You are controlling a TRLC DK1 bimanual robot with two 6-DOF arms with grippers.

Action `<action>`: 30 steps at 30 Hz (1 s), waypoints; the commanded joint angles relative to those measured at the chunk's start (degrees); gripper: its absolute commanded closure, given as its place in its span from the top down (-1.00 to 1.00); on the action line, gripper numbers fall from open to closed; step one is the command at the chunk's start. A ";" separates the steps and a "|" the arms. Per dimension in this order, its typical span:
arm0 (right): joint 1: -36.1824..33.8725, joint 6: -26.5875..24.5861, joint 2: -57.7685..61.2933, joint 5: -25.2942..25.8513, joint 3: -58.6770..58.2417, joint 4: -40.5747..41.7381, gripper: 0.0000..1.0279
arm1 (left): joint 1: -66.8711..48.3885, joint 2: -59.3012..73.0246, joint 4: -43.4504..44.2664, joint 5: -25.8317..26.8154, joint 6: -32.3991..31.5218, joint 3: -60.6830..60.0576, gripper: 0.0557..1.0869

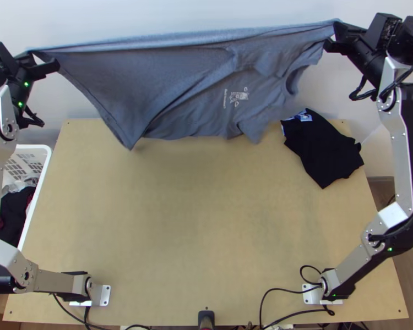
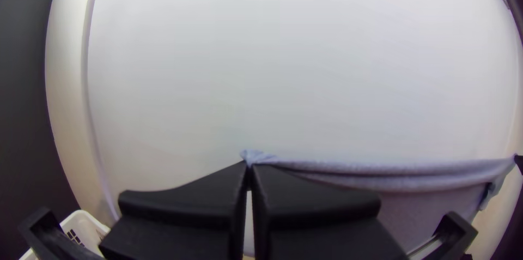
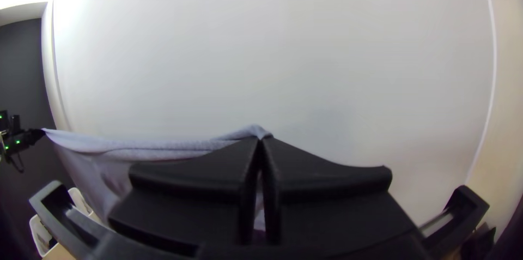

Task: Fold the t-shirt

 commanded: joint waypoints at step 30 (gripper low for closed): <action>-3.82 -1.20 -61.19 -1.29 -40.53 -7.59 -0.94 | -2.53 -54.13 3.84 -2.97 3.49 -36.63 -0.93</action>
